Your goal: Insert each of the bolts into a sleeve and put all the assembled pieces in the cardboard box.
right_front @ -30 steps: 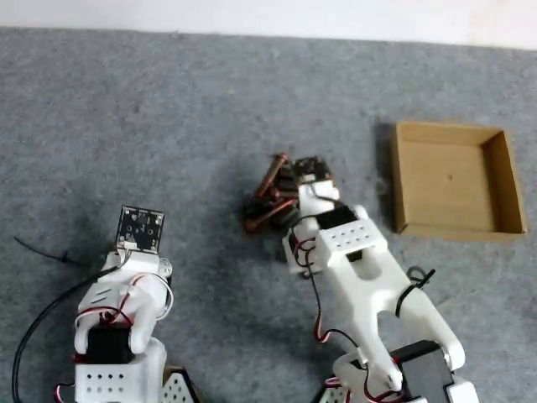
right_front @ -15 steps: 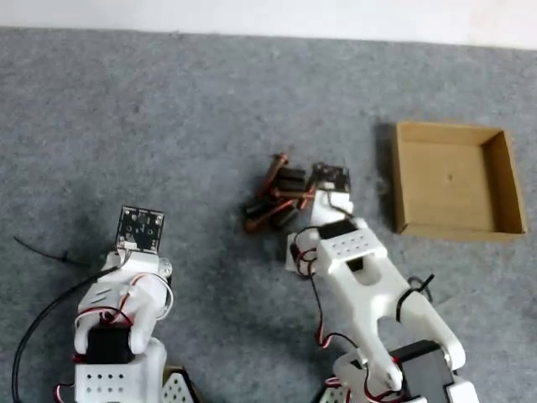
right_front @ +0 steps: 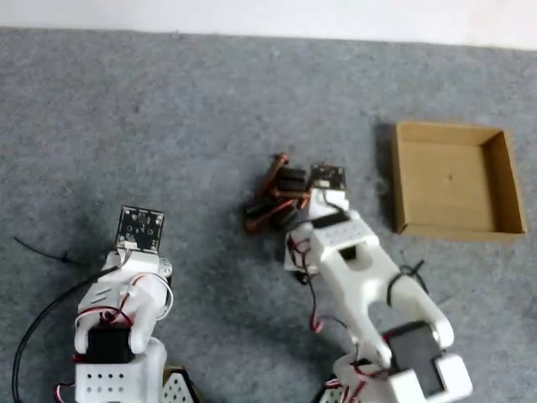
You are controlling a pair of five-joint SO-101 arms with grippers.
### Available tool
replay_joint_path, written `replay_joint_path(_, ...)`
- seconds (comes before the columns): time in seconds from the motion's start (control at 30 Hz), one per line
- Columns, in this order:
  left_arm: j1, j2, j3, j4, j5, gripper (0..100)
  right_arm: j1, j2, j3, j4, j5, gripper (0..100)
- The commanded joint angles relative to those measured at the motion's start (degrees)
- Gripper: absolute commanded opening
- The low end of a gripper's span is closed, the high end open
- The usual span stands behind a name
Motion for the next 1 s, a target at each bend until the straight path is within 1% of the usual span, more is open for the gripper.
replay_joint_path(0.0, -0.31, -0.04, -0.31, -1.14, -0.35, 0, 0.48, 6.73, -7.25, 4.88, -0.18, 13.9)
replay_joint_path(0.17, -0.31, -0.04, -0.31, -1.14, -0.35, 0, 0.48, 8.57, -8.04, 7.25, -0.18, 12.7)
replay_joint_path(0.23, -0.31, -0.04, -0.31, -1.14, -0.35, 0, 0.22, 7.96, -7.87, 7.16, 0.09, 6.7)
replay_joint_path(0.27, -0.31, -0.04, -0.31, -1.14, -0.35, 0, 0.22, 7.6, -7.87, 6.99, 1.76, 1.8)
replay_joint_path(0.3, -0.31, -0.04, -0.31, -1.14, -0.35, 0, 0.22, 7.25, -7.87, 6.99, 4.4, 0.0)
replay_joint_path(0.37, -0.31, -0.04, -0.31, -1.14, -0.35, 0, 0.31, 6.55, -7.78, 6.99, 7.21, 0.5)
replay_joint_path(0.63, -0.31, -0.04, -0.31, -1.14, -0.35, 0, 0.57, 0.75, -7.78, 7.25, 7.12, 0.5)
replay_joint_path(0.8, -0.31, -0.04, -0.31, -1.14, -0.35, 0, 2.77, -1.45, -8.22, 7.25, 13.98, 0.5)
replay_joint_path(0.97, -0.31, -0.04, -0.31, -1.14, -0.35, 0, 5.49, 2.86, -16.04, 7.34, 15.47, 0.5)
